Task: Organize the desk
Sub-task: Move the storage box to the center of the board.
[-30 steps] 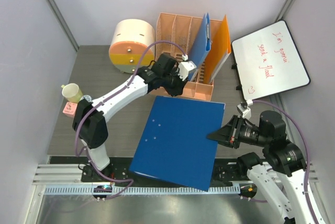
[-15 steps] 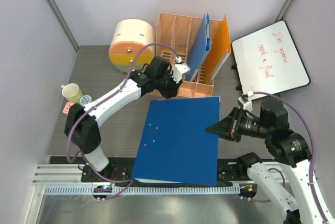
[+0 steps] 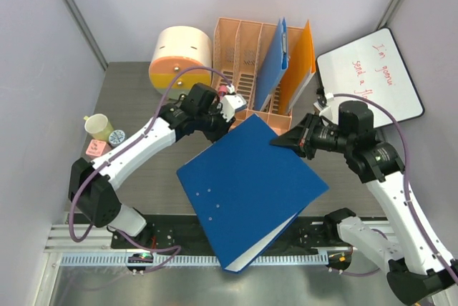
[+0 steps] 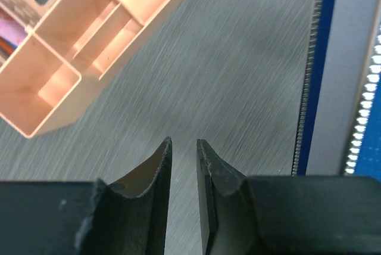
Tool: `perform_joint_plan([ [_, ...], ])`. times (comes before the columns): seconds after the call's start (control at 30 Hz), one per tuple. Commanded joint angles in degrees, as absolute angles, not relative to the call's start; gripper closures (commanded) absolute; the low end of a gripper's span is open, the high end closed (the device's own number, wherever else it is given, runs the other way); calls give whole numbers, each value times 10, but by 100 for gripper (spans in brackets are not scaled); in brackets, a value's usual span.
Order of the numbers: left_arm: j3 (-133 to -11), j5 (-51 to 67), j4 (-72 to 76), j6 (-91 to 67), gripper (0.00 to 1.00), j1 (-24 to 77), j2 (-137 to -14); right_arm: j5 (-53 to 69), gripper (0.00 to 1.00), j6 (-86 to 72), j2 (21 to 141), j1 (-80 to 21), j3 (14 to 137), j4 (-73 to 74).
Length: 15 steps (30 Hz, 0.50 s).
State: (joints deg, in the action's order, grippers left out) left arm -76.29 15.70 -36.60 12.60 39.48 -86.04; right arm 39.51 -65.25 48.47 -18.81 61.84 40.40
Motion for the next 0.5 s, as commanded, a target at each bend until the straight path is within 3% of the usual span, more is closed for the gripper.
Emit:
perform_joint_plan([
  [0.0,-749,209,-388,106,76,418,-836,346,99,-734,509,-180,669,171],
  [0.2,-745,80,-347,116,76,385,-824,345,99,-722,490,-180,643,212],
  [0.37,-861,93,-378,48,73,248,-840,335,99,-726,490,-179,641,217],
  [0.47,-867,91,-359,61,72,223,-804,340,99,-722,502,-178,655,215],
])
